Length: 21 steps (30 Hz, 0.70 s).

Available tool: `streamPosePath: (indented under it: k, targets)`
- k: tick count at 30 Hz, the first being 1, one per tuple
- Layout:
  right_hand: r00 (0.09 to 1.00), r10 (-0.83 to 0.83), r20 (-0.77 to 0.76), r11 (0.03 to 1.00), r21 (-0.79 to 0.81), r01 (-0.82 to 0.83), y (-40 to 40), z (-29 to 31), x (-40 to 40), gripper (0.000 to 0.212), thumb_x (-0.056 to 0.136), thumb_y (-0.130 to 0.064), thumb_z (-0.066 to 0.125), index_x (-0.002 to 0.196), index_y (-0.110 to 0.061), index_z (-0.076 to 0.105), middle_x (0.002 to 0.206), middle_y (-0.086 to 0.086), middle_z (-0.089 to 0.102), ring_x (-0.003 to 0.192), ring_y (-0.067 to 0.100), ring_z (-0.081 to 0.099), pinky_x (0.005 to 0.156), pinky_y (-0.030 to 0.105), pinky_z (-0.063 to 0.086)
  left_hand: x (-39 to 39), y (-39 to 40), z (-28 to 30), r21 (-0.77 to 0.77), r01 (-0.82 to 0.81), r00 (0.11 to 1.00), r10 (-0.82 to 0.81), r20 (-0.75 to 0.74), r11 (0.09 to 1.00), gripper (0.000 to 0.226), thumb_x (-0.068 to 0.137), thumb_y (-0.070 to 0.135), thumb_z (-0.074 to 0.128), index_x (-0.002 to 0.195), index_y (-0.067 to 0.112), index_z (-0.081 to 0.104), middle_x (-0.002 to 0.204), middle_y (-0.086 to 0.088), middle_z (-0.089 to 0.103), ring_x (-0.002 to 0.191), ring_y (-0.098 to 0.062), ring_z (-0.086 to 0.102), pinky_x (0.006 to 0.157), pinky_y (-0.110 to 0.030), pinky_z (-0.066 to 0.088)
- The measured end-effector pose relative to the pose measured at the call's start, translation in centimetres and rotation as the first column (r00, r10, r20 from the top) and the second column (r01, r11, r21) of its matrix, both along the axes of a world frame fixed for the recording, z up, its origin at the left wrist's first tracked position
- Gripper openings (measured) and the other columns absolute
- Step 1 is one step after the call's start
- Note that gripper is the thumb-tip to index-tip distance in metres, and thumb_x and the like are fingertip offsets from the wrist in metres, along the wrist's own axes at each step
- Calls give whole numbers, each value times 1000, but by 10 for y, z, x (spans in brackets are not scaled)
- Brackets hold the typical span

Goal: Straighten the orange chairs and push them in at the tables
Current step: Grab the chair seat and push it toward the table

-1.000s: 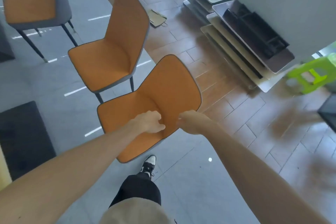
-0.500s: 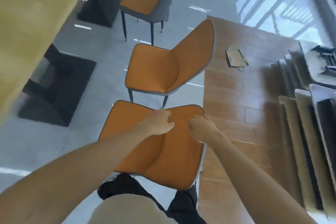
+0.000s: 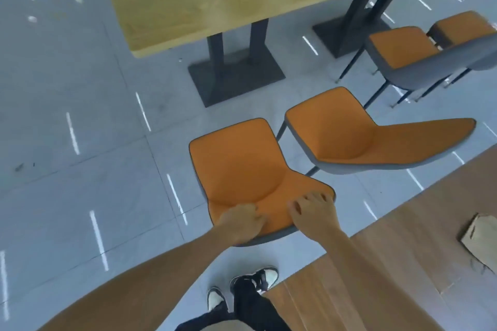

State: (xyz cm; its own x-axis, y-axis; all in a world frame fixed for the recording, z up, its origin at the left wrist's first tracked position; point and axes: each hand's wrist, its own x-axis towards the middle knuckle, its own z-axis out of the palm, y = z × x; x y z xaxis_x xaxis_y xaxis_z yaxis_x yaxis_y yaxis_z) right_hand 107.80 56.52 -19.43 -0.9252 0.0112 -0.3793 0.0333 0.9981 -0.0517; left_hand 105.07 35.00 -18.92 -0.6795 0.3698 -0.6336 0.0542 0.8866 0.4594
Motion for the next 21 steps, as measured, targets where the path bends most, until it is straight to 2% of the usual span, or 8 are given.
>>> streamPosePath:
  k: [3,5,7,9,11,14,17,21]
  targets:
    - [997,74,-9,997,20,-74,8,-7,1,62,87,-65,14,85,-32,67,92,-9,64,94,18,56,90,40,35,38,-1,-13,34,-114,988,117,-99,993,45,100,47,32,62,24,42,66,0,56,73,-28,62,66,-35,50]
    - [982,188,7,982,29,-188,21,-14,0,63,86,-71,13,103,-41,66,108,-13,63,106,17,54,93,39,31,51,3,-19,49,-133,978,139,-154,990,35,102,38,30,72,26,41,82,-3,59,84,-29,59,80,-43,50]
    - [970,241,-36,970,-29,-242,38,-18,0,57,89,-73,22,107,-41,65,111,-15,64,108,15,55,97,39,33,64,12,-21,29,-192,945,193,-265,981,23,103,31,32,88,23,49,93,-3,61,92,-28,56,88,-43,46]
    - [956,274,-107,956,-78,-283,49,-22,1,51,91,-71,29,100,-38,67,100,-16,66,101,11,56,96,35,35,74,18,-24,44,-307,896,305,-323,951,31,103,34,34,88,21,57,88,3,64,90,-23,57,88,-39,45]
    - [934,295,-201,944,-88,-317,50,-28,-1,45,92,-64,37,86,-32,68,85,-13,66,89,12,57,89,33,36,72,20,-25,15,-389,866,371,-334,921,39,101,38,33,74,23,57,76,8,63,80,-18,58,84,-36,46]
    - [881,339,-331,915,-100,-390,46,-32,-7,39,91,-47,48,65,-23,61,64,-8,56,70,19,52,72,34,35,67,28,-28,-42,-471,820,420,-388,881,45,97,34,40,55,23,48,54,10,48,58,-14,49,64,-30,39]
    - [863,307,-401,898,-178,-402,48,-37,-12,37,89,-35,50,55,-22,48,53,-8,41,56,18,40,57,34,36,63,31,-34,-59,-508,800,445,-403,859,49,93,41,34,48,21,39,46,10,37,48,-13,42,50,-27,28]
    - [852,285,-440,884,-224,-411,50,-33,-47,41,87,-32,46,50,-24,32,48,-12,24,46,12,24,48,25,19,30,32,-41,-55,-541,782,478,-401,839,54,91,45,28,50,17,49,46,6,47,48,-14,49,50,-30,47]
